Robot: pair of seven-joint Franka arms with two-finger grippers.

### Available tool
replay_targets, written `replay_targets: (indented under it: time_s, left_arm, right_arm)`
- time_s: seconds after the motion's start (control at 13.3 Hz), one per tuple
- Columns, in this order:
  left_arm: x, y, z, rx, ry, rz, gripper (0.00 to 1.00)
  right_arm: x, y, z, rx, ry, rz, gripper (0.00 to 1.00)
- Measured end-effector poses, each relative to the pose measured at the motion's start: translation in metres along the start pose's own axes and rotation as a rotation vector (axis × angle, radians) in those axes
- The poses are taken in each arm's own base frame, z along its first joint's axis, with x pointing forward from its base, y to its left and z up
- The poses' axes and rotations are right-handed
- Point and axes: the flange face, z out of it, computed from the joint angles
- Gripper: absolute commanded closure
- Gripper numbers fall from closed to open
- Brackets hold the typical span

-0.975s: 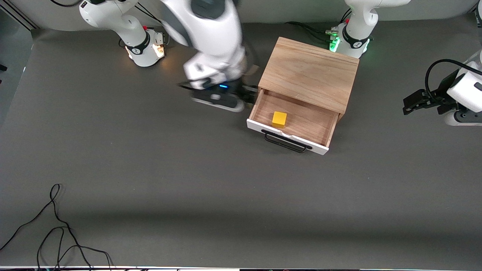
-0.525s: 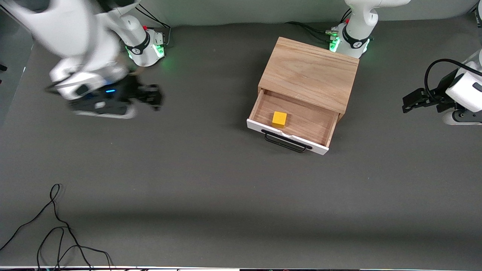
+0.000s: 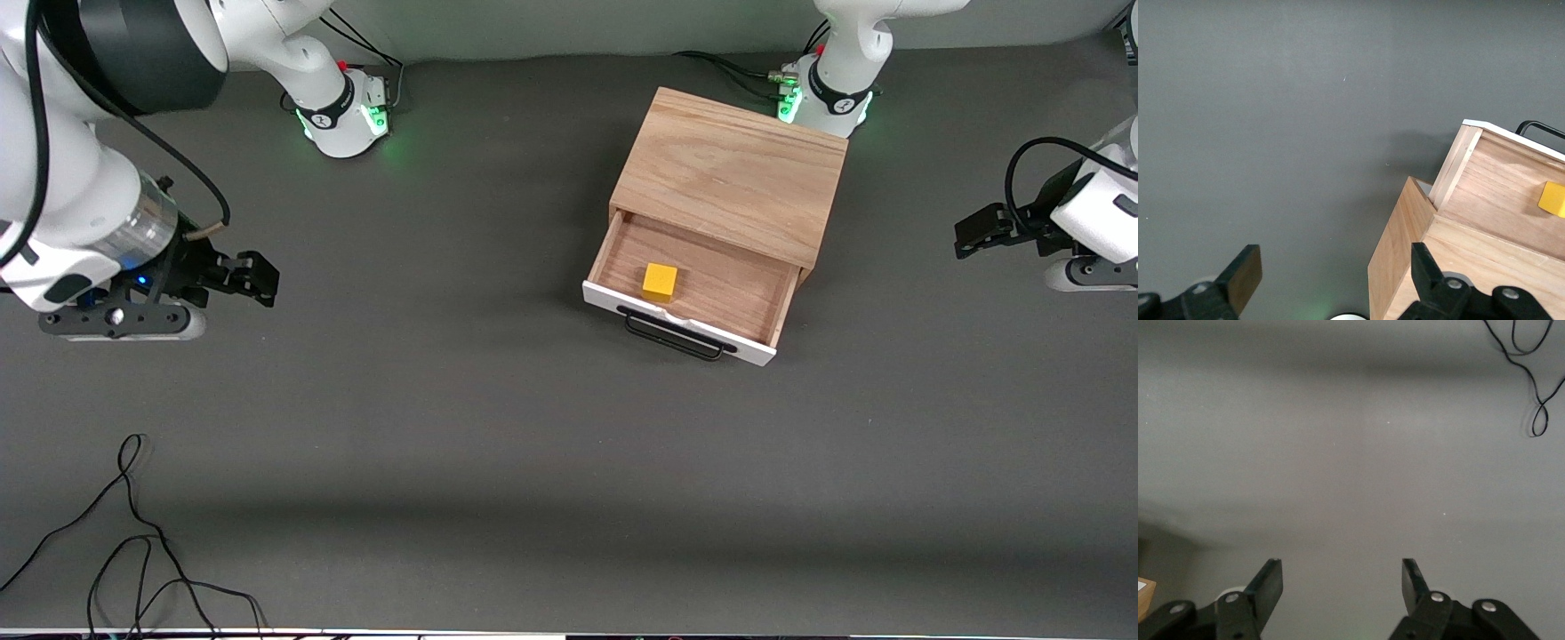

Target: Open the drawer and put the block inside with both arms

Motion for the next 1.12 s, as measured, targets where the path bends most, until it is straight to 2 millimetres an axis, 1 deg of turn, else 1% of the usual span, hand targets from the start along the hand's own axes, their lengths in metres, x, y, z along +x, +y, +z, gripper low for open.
replay_targets:
  time_s: [0.15, 0.38, 0.53, 0.6, 0.75, 0.82, 0.97, 1.12]
  left_arm:
    - [0.0, 0.0, -0.003, 0.0, 0.007, 0.0, 0.0]
    - [0.0, 0.0, -0.005, -0.001, 0.011, 0.0, 0.0]
    - [0.0, 0.0, -0.005, -0.001, 0.011, 0.001, 0.0]
    - [0.0, 0.001, -0.004, -0.001, 0.01, 0.001, 0.0]
    - [0.001, 0.001, -0.004, -0.001, 0.01, 0.002, 0.0]
    - [0.001, 0.001, -0.004, -0.001, 0.009, 0.002, 0.0]
    - [0.002, 0.002, -0.002, -0.001, 0.006, 0.003, 0.0]
    - [0.002, 0.002, -0.001, -0.001, 0.003, 0.003, 0.0]
  right_arm:
    - [0.0, -0.005, 0.004, 0.015, -0.009, -0.005, 0.19]
    - [-0.001, -0.009, 0.004, 0.02, -0.011, -0.013, 0.19]
    - [0.001, -0.005, 0.004, 0.02, -0.01, -0.005, 0.19]
    - [0.002, 0.0, 0.004, 0.02, -0.01, 0.004, 0.18]
    - [0.007, 0.022, 0.005, 0.035, -0.014, 0.035, 0.16]
    - [0.01, 0.037, 0.006, 0.054, -0.021, 0.052, 0.16]
    - [0.013, 0.079, 0.008, 0.111, -0.037, 0.086, 0.15]
    - [0.008, 0.114, 0.008, 0.153, -0.047, 0.114, 0.14]
